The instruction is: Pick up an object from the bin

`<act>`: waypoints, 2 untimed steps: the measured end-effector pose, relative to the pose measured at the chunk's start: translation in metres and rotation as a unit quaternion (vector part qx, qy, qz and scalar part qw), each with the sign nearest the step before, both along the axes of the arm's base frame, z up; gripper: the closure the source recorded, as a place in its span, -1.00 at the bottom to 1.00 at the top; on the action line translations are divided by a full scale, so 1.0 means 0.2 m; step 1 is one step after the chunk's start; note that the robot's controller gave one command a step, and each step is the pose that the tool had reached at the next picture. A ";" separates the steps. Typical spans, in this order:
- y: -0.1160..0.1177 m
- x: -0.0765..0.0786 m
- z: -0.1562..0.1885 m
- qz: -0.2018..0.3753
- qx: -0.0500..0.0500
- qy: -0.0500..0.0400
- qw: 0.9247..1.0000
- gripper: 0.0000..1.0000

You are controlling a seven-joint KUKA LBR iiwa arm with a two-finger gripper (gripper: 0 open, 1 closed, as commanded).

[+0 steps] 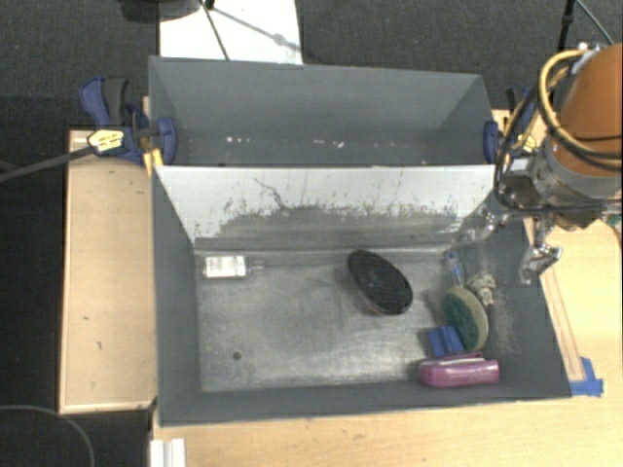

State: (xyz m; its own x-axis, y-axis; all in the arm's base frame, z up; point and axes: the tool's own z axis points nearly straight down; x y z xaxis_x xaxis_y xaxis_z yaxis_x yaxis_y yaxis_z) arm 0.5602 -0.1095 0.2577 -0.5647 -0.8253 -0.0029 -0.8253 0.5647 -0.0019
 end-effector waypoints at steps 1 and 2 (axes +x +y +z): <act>0.30 0.12 -0.58 0.025 0.002 0.004 1.000 -1.00; 0.38 0.11 -0.76 0.004 0.000 -0.010 1.000 -1.00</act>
Offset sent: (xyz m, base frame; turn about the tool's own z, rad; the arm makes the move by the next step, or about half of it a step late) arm 0.0250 0.0557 -0.1122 -0.0462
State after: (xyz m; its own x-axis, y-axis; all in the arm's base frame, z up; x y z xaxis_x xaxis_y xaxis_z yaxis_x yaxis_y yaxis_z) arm 0.5828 -0.0335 0.1064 -0.5576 -0.8300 -0.0146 -0.8298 0.5578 -0.0188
